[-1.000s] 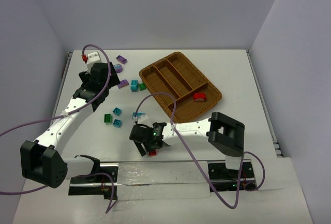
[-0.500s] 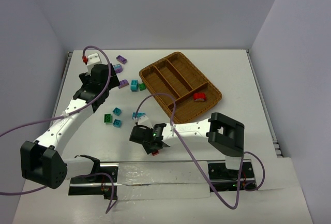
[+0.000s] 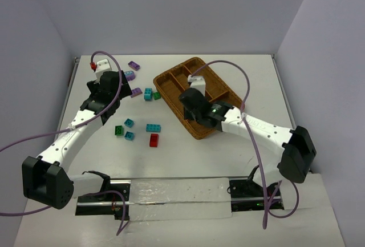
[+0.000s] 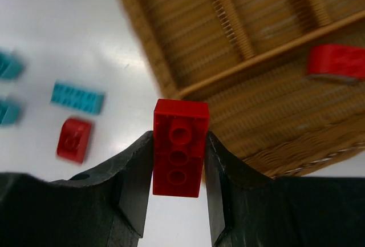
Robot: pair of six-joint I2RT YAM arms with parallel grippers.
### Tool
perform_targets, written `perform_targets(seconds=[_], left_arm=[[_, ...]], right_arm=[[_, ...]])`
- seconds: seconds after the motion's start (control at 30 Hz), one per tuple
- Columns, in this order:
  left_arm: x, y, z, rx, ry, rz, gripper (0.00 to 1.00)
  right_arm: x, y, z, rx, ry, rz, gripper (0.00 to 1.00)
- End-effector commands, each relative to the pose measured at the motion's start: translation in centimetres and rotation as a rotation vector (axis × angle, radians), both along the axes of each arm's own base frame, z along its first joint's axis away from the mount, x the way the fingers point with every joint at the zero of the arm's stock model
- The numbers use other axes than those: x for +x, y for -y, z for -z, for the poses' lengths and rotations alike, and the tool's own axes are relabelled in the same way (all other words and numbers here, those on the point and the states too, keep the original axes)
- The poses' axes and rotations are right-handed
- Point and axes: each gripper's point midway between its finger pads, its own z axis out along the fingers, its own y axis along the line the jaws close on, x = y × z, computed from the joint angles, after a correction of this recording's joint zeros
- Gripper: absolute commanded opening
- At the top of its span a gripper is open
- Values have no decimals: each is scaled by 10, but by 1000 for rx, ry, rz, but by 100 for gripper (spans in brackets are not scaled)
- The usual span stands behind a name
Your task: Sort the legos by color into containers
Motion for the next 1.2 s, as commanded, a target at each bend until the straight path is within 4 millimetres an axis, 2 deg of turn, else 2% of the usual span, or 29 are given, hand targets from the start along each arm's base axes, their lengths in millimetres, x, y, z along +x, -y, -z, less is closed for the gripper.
perform_targets(seconds=[0.0, 0.1, 0.17, 0.27, 0.4, 0.5, 0.6, 0.73, 0.77, 0.8, 0.87, 0.93, 1.03, 1.1, 1.17], left_arm=[[1, 0, -11, -10, 41, -2, 99], [1, -1, -11, -1, 38, -5, 99], [2, -1, -13, 1, 42, -7, 99], [1, -2, -13, 2, 40, -9, 99], [1, -2, -12, 3, 37, -11, 99], [0, -3, -13, 8, 35, -16, 99], [0, -4, -14, 11, 36, -21, 99], [1, -5, -15, 11, 40, -27, 99], [1, -5, -15, 11, 39, -29, 99], [2, -5, -15, 10, 40, -31, 99], [2, -6, -15, 10, 39, -36, 99], [2, -7, -15, 10, 38, -44, 99], [1, -6, -16, 6, 39, -41, 99], [0, -6, -17, 4, 41, -39, 100], [-1, -6, -18, 5, 40, -37, 99]], right_arm=[[29, 48, 12, -69, 24, 132, 32], [40, 68, 23, -87, 13, 184, 36], [45, 76, 34, -105, -1, 210, 44], [50, 81, 46, -119, -19, 225, 50], [54, 80, 64, -148, -52, 225, 57], [54, 78, 68, -153, -65, 225, 74], [50, 74, 65, -132, -67, 208, 76], [32, 41, 45, -61, -39, 110, 76], [19, 20, 37, -43, -28, 53, 76], [16, 16, 36, -41, -28, 40, 76], [-10, -23, 30, -10, -35, -64, 77], [-42, -71, 37, 18, -72, -187, 82], [-66, -114, 53, 46, -125, -282, 86], [-74, -133, 65, 56, -159, -320, 88], [-75, -142, 73, 59, -175, -331, 90]])
